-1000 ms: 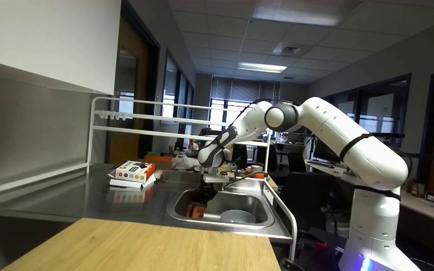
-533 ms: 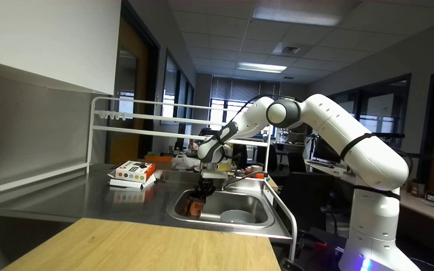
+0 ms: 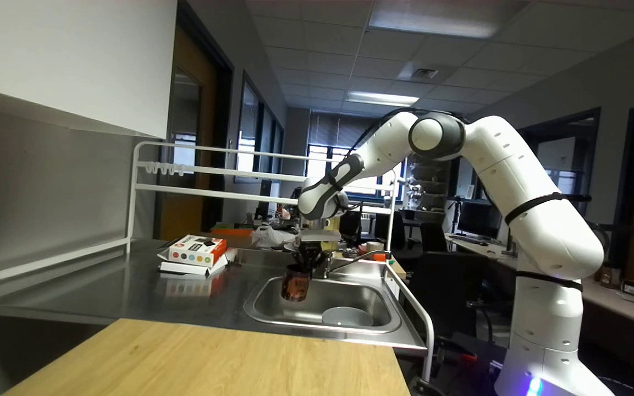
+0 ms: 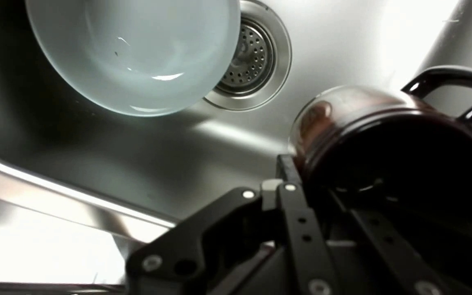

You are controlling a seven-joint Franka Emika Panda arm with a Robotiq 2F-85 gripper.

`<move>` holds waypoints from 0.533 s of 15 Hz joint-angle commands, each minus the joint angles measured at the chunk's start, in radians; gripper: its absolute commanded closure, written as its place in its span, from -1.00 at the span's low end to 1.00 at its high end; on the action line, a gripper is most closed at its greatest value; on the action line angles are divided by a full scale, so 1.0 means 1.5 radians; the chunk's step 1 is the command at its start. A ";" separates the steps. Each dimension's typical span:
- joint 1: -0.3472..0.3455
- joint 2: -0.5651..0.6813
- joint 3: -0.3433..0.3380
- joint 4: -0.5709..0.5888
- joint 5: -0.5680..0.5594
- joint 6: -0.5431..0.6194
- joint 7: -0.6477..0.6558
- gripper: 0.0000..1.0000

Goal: Pick up the brown mug from the sink and place it on the countertop

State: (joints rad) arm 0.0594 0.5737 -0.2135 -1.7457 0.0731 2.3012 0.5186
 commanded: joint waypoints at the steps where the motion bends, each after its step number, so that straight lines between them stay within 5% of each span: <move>1: 0.017 -0.120 0.000 -0.118 -0.027 -0.018 0.050 0.91; 8: 0.041 -0.189 0.100 -0.204 0.005 0.061 0.017 0.91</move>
State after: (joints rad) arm 0.0975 0.3502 -0.1176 -1.9994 0.0668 2.3513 0.5544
